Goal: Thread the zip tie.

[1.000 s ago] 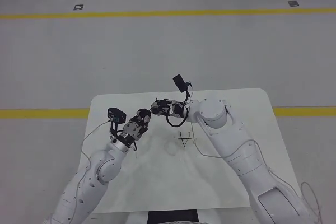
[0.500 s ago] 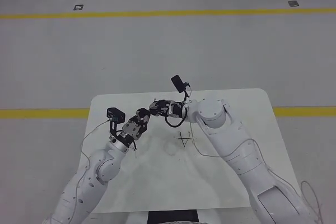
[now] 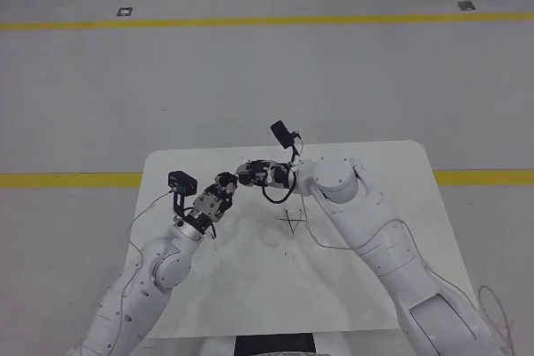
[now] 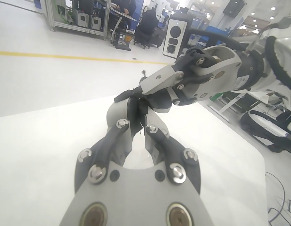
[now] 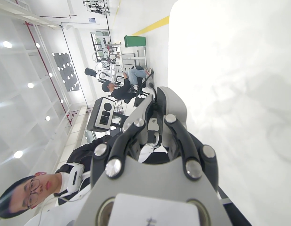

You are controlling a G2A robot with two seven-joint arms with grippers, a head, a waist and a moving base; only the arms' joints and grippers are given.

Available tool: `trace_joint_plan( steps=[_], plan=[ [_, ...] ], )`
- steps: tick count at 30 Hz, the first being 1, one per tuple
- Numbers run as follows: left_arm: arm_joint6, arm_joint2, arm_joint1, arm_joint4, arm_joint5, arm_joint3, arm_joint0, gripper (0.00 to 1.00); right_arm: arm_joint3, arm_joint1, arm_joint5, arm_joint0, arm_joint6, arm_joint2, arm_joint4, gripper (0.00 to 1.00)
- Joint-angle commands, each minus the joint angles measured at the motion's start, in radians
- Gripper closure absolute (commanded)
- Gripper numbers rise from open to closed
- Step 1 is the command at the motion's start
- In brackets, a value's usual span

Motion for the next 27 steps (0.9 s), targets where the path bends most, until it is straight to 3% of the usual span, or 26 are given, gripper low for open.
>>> trace_joint_plan(
  steps=[1,8,14,16,18,25,27],
  plan=[
    [-0.001,-0.001,0.001,-0.012,0.000,-0.002,0.002,1.00,0.000,0.000,0.002,0.000,-0.003,-0.001,0.001,0.00],
    [-0.025,-0.004,0.009,-0.104,0.000,-0.032,0.020,1.00,-0.012,0.010,0.002,-0.009,-0.019,0.026,-0.004,0.00],
    [-0.084,-0.017,0.027,-0.264,0.000,-0.083,0.048,1.00,-0.031,0.027,-0.028,-0.025,-0.024,0.068,-0.033,0.00],
    [-0.137,-0.016,0.037,-0.339,0.000,-0.105,0.052,1.00,-0.019,0.034,-0.058,-0.029,-0.001,0.085,-0.042,0.00],
    [-0.134,-0.025,0.046,-0.329,0.000,-0.114,0.047,1.00,-0.019,0.034,-0.058,-0.029,-0.001,0.085,-0.042,0.00],
    [-0.134,-0.025,0.046,-0.329,0.000,-0.114,0.047,1.00,-0.019,0.034,-0.058,-0.029,-0.001,0.085,-0.042,0.00],
    [-0.141,-0.010,0.041,-0.408,0.000,-0.133,0.048,1.00,-0.019,0.035,-0.066,-0.038,-0.010,0.087,-0.033,0.00]
  ],
)
